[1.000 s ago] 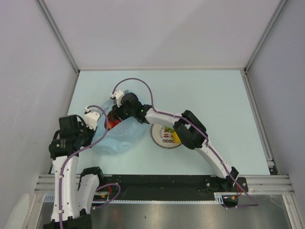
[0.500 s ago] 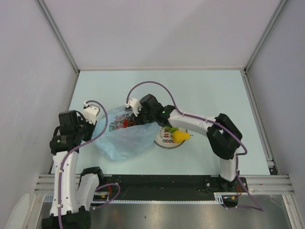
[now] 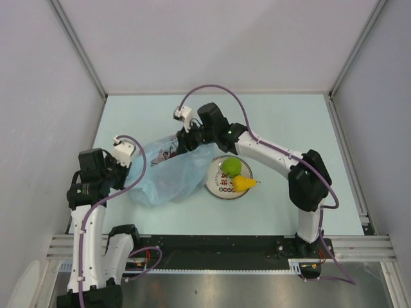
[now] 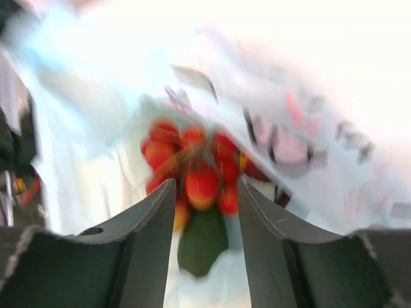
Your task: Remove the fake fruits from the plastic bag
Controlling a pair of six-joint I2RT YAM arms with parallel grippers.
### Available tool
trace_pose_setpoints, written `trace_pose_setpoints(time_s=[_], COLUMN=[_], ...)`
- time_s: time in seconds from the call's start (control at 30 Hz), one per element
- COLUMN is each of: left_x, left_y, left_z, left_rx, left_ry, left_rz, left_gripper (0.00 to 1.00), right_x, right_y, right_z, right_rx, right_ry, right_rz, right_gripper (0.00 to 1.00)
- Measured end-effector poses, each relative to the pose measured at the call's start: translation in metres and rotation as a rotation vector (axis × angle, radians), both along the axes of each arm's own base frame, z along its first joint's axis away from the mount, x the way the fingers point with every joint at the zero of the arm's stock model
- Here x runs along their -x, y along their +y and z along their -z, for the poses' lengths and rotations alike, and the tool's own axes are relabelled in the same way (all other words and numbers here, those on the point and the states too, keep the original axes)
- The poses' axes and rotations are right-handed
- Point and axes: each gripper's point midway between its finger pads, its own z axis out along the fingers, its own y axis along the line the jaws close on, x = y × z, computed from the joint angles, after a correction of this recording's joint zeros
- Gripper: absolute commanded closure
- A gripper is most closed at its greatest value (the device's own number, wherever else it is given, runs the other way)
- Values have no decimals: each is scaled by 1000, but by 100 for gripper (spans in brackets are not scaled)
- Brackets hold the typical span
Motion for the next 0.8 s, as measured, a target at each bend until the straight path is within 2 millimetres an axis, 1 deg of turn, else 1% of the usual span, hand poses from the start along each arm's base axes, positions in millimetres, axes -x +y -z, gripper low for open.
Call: trace_pose_setpoints(time_s=[0.1, 0.13, 0.17, 0.23, 0.3, 0.33, 0.4, 0.43, 0.5, 0.53, 0.57, 0.6, 0.63, 0.67, 0.7, 0.73, 0.8], left_x=[2, 2, 0, -11, -27, -40, -65, -83, -115, -132, -144, -152, -155, -155, -154, -151, -144], left_y=[1, 1, 1, 0, -2, -5, -9, -12, -18, -20, -23, -27, -31, -34, -39, -44, -54], left_z=[-1, -3, -8, -28, -57, -79, -120, -144, -189, -203, -210, -212, -210, -208, -204, -202, -197], left_rx=[-5, -6, -1, 17, 47, 77, 120, 146, 195, 215, 236, 256, 275, 286, 301, 312, 333], left_ry=[3, -1, -14, -72, -145, -189, -246, -277, -344, -363, -370, -366, -351, -340, -324, -316, -306], left_rz=[-2, -7, -13, -27, -37, -37, -27, -16, 13, 27, 37, 48, 54, 58, 67, 74, 90], left_gripper=[100, 100, 100, 100, 100, 100, 100, 99, 100, 100, 100, 100, 100, 100, 100, 100, 100], right_x=[-16, -20, -24, -32, -45, -54, -71, -80, -99, -108, -116, -122, -126, -127, -127, -123, -109], right_y=[23, 30, 36, 46, 52, 57, 58, 53, 32, 23, 13, 4, -9, -16, -20, -21, -17], right_z=[-34, -41, -46, -46, -39, -34, -21, -12, 4, 8, 7, 7, 4, -2, -13, -28, -63], right_rx=[-91, -107, -113, -100, -78, -65, -43, -26, 19, 30, 33, 39, 49, 51, 44, 29, -17], right_ry=[-43, -59, -91, -149, -190, -207, -213, -210, -185, -181, -185, -186, -190, -201, -222, -248, -299], right_rz=[-1, -2, 3, 25, 56, 71, 97, 112, 156, 182, 210, 234, 267, 289, 309, 315, 306], right_gripper=[54, 55, 56, 58, 60, 60, 60, 60, 54, 52, 49, 48, 47, 47, 47, 47, 49])
